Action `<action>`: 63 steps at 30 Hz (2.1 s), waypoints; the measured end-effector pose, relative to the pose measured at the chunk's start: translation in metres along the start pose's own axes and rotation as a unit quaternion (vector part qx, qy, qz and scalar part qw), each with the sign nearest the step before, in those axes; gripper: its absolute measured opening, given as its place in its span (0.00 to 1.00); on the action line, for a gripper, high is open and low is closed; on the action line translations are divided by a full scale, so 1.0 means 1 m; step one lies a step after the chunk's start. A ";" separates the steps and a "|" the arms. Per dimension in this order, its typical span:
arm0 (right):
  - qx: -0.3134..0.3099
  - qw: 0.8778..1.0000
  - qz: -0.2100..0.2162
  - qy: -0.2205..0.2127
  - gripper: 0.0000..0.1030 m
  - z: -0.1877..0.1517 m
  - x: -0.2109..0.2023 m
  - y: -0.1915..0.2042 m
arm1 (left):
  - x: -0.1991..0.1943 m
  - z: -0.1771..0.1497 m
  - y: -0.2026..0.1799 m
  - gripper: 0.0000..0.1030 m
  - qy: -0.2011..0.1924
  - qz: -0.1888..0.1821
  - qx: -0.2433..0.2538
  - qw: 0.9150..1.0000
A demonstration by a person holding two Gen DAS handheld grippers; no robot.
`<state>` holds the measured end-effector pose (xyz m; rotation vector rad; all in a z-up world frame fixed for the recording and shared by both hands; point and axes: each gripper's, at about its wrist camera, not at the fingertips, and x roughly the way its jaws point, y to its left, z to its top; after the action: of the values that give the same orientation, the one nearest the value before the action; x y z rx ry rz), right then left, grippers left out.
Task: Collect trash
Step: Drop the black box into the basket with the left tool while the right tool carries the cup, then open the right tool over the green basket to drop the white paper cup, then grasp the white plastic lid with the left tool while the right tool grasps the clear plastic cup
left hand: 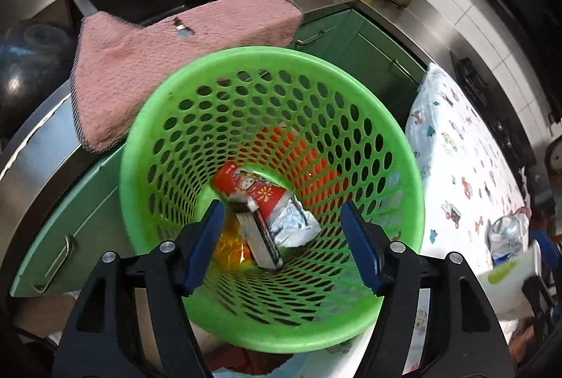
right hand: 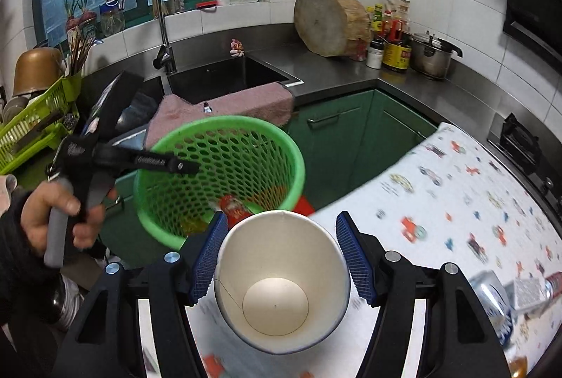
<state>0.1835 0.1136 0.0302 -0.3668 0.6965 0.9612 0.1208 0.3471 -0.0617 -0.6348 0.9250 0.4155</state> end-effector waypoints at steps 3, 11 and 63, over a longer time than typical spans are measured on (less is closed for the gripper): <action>0.012 1.000 0.006 -0.009 0.60 0.012 0.015 0.005 | -0.009 -0.005 0.013 0.71 -0.008 -0.007 -0.018 1.000; 0.037 0.999 0.024 -0.022 0.60 0.038 0.055 0.027 | -0.031 -0.017 0.040 0.74 -0.032 -0.004 -0.047 0.998; 0.191 0.967 -0.156 -0.061 0.84 -0.173 -0.185 -0.102 | -0.056 -0.106 -0.121 0.88 -0.013 -0.098 0.071 0.993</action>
<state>0.1339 -0.1548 0.0298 -0.0704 0.6704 0.5301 0.0968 0.1834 -0.0229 -0.5830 0.8511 0.1814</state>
